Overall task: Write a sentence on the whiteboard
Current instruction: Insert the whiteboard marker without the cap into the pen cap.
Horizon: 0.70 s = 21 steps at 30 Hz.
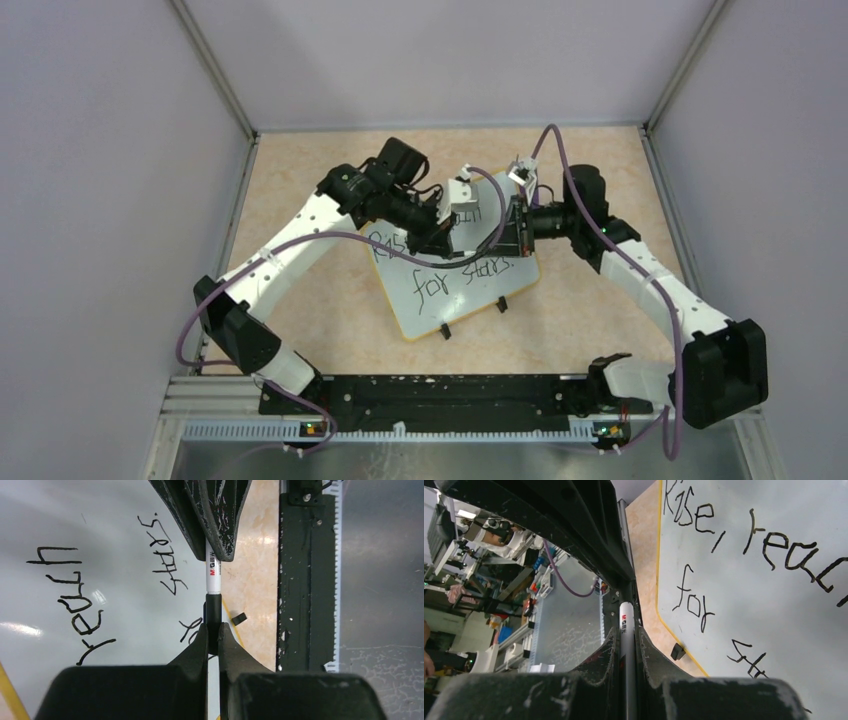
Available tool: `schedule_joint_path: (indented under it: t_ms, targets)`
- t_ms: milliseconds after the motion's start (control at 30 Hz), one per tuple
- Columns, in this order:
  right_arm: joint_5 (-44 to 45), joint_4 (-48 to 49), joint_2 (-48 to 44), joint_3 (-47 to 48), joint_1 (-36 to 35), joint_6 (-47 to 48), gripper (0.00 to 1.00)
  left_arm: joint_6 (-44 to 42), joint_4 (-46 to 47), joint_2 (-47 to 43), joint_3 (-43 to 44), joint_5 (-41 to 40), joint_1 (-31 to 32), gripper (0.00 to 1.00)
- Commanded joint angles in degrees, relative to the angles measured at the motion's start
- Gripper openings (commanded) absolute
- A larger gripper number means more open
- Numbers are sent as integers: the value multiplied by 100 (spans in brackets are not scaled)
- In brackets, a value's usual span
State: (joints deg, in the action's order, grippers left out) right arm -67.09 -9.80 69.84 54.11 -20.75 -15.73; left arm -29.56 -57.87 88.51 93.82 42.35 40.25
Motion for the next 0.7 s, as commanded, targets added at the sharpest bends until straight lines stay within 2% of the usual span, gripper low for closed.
schedule_joint_path:
  t_ms: [0, 200, 267, 367, 467, 567, 667]
  targets:
    - [111, 1725, 39, -505, -209, -762, 0, -238, 529, -28, 439, -383, 352, 0]
    - [169, 2999, 161, -985, -202, -1399, 0, -282, 510, 0, 605, -1065, 557, 0]
    - [191, 3273, 161, -1114, -203, -1537, 0, -316, 433, 38, 714, -1223, 555, 5]
    - [240, 3350, 140, -1184, -203, -1555, 0, -338, 341, 57, 899, -1359, 552, 19]
    - [271, 3382, 128, -1203, -208, -1585, 0, -343, 359, -29, 1032, -1462, 534, 36]
    - [302, 3412, 115, -1188, -202, -1624, 0, -284, 408, -182, 1139, -1191, 401, 58]
    - [273, 3467, 114, -1146, -209, -1693, 0, -292, 352, -346, 1096, -831, 244, 73]
